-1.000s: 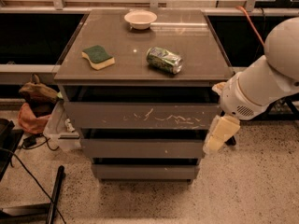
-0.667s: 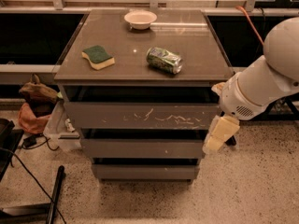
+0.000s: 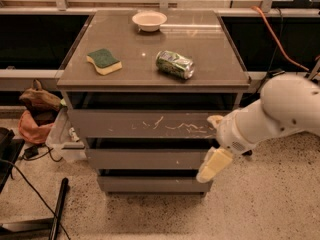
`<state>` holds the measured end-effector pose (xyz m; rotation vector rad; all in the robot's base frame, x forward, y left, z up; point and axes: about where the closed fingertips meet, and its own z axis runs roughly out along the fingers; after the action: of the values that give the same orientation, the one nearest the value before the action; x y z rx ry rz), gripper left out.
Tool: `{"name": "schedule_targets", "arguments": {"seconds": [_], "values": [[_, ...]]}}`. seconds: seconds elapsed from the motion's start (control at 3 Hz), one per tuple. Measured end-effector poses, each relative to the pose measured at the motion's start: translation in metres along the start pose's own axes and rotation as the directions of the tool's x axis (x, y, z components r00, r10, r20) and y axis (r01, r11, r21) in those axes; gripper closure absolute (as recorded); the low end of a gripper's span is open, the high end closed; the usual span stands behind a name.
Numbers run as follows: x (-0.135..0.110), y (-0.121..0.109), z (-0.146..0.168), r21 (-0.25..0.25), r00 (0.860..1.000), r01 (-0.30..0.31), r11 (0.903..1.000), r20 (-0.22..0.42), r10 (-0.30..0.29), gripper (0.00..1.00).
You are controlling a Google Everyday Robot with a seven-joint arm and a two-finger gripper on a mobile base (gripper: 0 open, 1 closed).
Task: Open middle drawer
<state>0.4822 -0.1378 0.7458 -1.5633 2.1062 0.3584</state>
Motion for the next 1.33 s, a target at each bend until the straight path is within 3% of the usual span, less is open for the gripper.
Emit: {"name": "schedule_targets", "arguments": {"seconds": [0.33,0.67,1.0,1.33], "values": [[0.009,-0.003,0.076,-0.053,0.987,-0.014,0.9985,0.161,0.022,0.0],[0.023,0.002,0.105,-0.102,0.983,-0.03,0.9943,0.177,0.048,0.0],[0.023,0.002,0.105,-0.102,0.983,-0.03,0.9943,0.177,0.048,0.0],[0.028,0.018,0.144,-0.113,0.974,-0.036,0.993,0.218,0.06,0.0]]}}
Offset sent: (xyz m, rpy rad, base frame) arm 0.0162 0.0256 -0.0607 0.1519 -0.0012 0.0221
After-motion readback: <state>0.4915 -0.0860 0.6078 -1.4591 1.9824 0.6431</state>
